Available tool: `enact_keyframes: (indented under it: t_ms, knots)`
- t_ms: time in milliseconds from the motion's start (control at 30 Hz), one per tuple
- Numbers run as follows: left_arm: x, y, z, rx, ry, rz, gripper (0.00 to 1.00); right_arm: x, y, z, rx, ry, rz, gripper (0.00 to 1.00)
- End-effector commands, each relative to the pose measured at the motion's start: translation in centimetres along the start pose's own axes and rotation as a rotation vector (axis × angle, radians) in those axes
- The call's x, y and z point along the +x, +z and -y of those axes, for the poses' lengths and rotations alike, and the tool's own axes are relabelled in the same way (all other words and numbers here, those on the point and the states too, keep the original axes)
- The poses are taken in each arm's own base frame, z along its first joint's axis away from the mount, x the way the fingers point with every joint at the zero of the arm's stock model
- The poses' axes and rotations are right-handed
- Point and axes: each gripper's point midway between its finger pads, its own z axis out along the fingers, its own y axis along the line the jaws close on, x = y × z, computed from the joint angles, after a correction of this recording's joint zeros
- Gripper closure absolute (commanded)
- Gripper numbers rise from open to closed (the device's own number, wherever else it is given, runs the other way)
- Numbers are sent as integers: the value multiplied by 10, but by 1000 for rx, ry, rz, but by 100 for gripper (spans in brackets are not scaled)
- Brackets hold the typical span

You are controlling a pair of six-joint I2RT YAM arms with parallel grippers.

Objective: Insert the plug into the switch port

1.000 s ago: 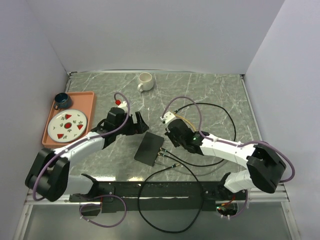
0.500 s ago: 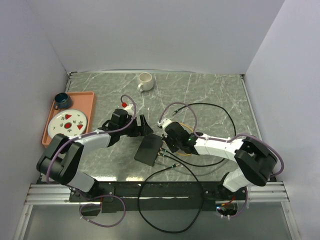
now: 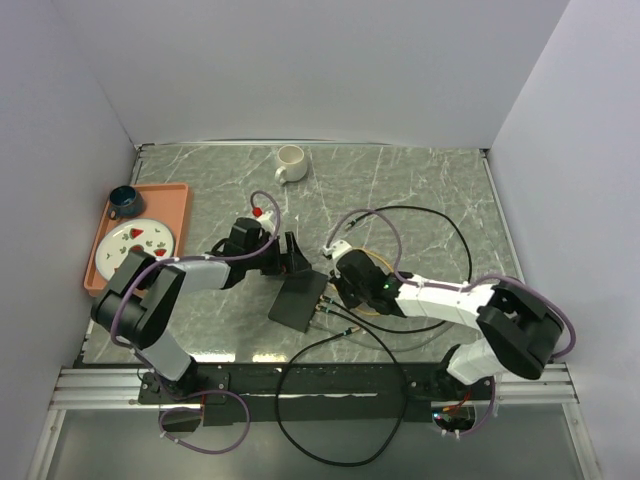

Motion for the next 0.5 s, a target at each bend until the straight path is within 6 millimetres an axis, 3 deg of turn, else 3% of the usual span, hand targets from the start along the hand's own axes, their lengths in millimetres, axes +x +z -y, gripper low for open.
enact_keyframes:
  t_ms: [0,167,467]
  knots:
    - [-8,9,4,30,19,5,7,-10,-17,3,13,46,93,100]
    - [-5,15,2,38,11,-5,8,-11,-22,2,2,43,113,100]
    - [-4,18,6,68,17,-21,12,0,0,-2,5,30,25,100]
